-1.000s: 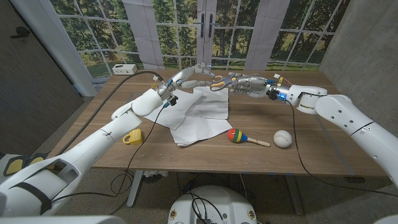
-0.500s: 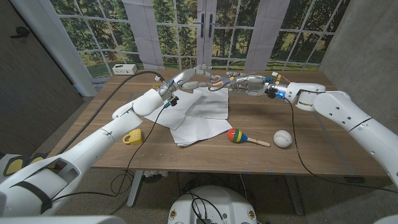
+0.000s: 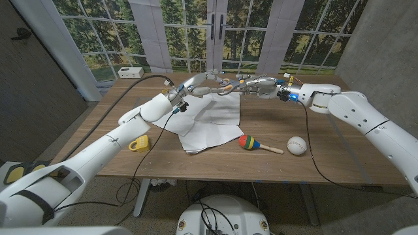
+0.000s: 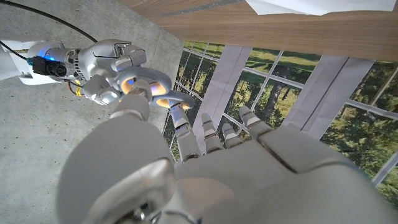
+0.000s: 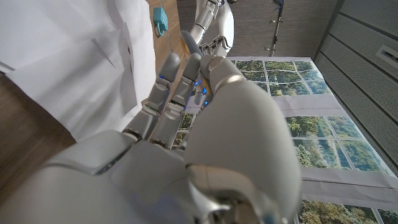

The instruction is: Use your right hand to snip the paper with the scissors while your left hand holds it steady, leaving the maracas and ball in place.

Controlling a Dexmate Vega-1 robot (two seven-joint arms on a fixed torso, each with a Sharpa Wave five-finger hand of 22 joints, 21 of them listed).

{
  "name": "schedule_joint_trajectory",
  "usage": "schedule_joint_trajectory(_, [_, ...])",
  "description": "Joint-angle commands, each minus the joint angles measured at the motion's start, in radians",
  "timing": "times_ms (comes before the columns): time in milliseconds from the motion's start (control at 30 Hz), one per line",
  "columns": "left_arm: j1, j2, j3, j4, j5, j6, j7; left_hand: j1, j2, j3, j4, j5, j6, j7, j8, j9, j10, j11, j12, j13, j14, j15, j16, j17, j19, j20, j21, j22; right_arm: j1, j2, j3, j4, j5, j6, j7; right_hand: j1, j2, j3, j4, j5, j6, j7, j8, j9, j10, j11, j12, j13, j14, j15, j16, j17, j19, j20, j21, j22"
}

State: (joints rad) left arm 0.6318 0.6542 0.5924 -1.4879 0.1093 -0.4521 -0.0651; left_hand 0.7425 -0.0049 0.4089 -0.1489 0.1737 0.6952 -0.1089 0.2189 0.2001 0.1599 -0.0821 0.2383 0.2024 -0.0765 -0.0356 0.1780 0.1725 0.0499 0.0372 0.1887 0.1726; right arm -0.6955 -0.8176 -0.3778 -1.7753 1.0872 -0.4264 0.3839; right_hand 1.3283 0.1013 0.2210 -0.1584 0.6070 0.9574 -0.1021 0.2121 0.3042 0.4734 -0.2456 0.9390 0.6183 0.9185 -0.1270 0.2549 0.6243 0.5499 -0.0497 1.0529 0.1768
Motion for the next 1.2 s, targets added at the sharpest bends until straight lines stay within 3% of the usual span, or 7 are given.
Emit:
schedule_joint_trajectory(33, [-0.022,-0.021,0.014,0.018,0.014,-0.022,0.001,0.002,-0.003,-0.005,0.000,0.002,0.008,-0.001,0.005,-0.001,0.011,0.002,0.004,0.002,0.009,-0.015,0.006,0.001,0.004,0.002,0.002,0.000,0.028,0.005,-0.022,0.006,-0.024,-0.007,0.025,0.011,0.001,-0.002,0.002,0.006,0.011,0.003,-0.002,0.006,0.082,0.084,0.004,0.108,0.008,-0.112,-0.004,0.002,-0.003,-0.077,0.006,0.001])
schedule_joint_trajectory(667, [-0.009,-0.004,0.018,-0.011,0.065,0.001,0.019,0.009,-0.007,-0.018,-0.003,0.001,0.014,-0.002,-0.005,-0.002,0.016,-0.003,0.003,0.002,0.012,-0.024,0.006,0.001,0.010,-0.005,0.003,0.000,0.044,0.002,-0.033,0.002,-0.061,0.012,0.044,0.012,0.002,-0.002,0.003,0.008,0.008,0.004,-0.005,0.008,0.085,0.092,0.002,0.106,0.011,-0.112,-0.010,0.002,-0.005,-0.078,0.014,0.000])
schedule_joint_trajectory(1200, [0.004,0.004,0.014,-0.024,0.062,0.005,0.022,0.014,-0.006,-0.037,-0.001,0.002,0.017,0.002,-0.016,-0.002,0.016,-0.005,0.000,0.002,0.014,-0.025,0.005,0.001,0.013,-0.005,0.003,0.001,0.023,-0.002,-0.019,-0.026,-0.037,0.007,0.031,0.013,0.002,-0.003,0.003,0.009,0.008,0.005,-0.005,0.010,0.089,0.094,0.001,0.104,0.014,-0.112,-0.014,0.002,-0.005,-0.077,0.021,0.000])
